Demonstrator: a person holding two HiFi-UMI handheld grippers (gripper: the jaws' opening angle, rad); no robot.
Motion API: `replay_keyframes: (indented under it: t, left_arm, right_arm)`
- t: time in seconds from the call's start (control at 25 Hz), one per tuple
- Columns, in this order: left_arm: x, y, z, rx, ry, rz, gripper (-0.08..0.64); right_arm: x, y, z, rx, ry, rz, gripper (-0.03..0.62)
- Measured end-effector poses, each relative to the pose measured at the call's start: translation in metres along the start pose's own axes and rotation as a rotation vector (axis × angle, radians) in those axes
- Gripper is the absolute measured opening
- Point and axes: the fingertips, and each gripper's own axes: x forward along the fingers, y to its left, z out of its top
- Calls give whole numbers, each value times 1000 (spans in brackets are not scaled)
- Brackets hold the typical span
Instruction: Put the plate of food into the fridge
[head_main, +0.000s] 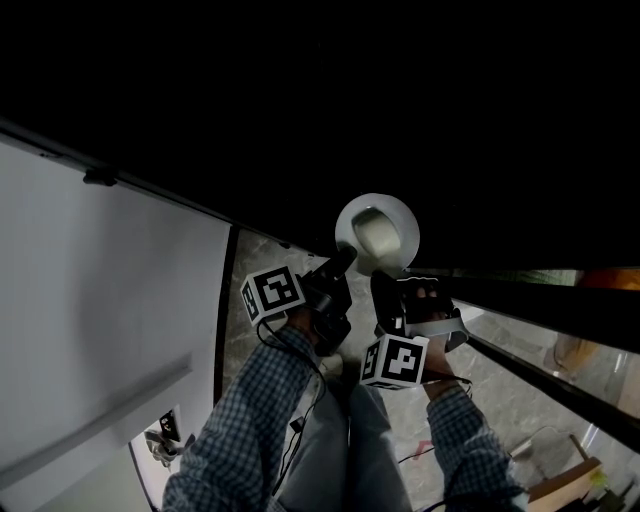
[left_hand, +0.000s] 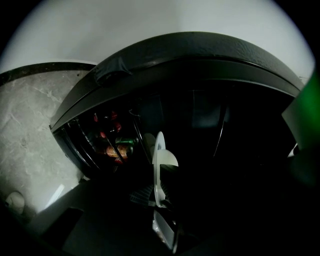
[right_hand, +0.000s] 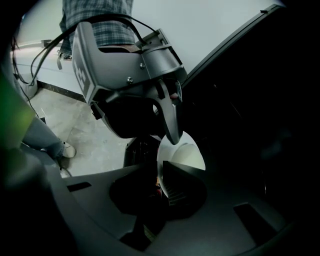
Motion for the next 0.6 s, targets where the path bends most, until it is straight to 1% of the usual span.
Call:
replay_keyframes:
  t: [0.16,0.32,0.6]
  left_arm:
    - [-5,0,-2,14,14,2,32]
    - [-13,1,-9,18,21,-7,32]
    - [-36,5,-11,-25,-16,-10,32]
  right_arm:
    - [3,-1,1,-27,7,0,44]
    - [7,-4,2,-33,10,-8,44]
    - [13,-10,1,-27,18,-19,44]
